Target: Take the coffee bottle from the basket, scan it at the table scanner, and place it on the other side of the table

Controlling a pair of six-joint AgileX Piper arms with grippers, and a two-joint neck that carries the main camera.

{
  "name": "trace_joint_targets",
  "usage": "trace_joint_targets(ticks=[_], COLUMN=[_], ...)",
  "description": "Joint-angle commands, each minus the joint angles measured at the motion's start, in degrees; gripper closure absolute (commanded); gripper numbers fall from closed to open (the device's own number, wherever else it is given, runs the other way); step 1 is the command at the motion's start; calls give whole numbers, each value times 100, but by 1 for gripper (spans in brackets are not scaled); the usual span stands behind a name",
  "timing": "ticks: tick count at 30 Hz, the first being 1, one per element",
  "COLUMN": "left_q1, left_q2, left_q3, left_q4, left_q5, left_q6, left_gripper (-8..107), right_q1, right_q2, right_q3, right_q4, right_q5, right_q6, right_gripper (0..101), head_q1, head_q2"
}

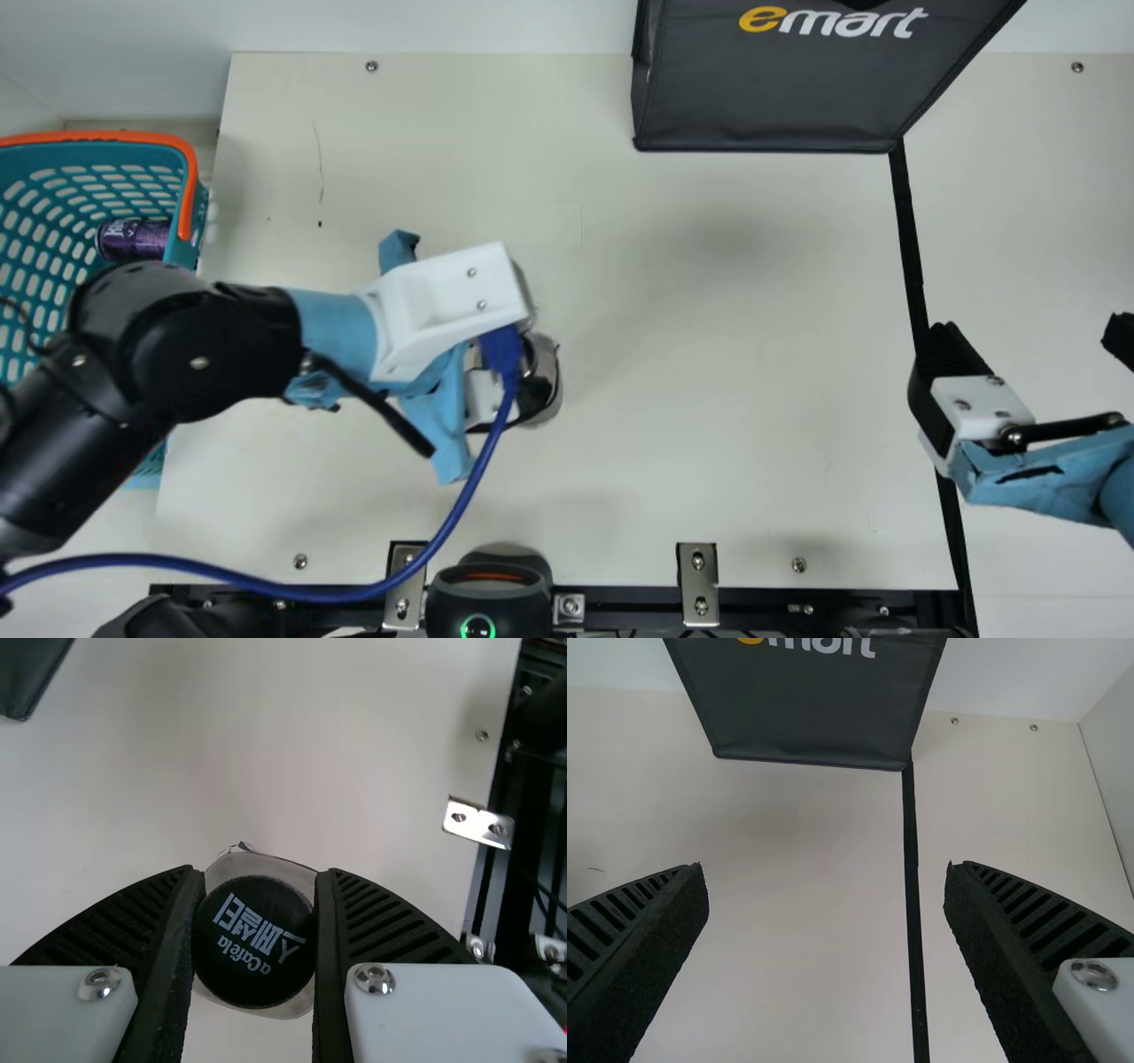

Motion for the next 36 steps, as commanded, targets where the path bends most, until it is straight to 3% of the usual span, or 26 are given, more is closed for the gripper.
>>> trace_joint_targets(ticks=[1, 12, 26, 36], left_q1=[-118, -675, -1139, -1298], left_q2=[139, 982, 1881, 2239], left_q3=[-65, -619, -1311, -1589], left_q4=[179, 1025, 1907, 2191], left_q5=[-305, -1123, -1399, -1415], left_q6=[-570, -2334, -3853, -4407], left_gripper=[107, 107, 106, 73], right_q1=[0, 0, 0, 0], right_q2=[0, 0, 0, 0], right_q3=[0, 0, 0, 0], right_q4=[0, 0, 0, 0], right_q5=[0, 0, 0, -7], right_q6=[0, 0, 0, 0], right_gripper=[6, 6, 6, 6], head_q1=[-175, -175, -175, -175], head_q2=[9, 9, 9, 9])
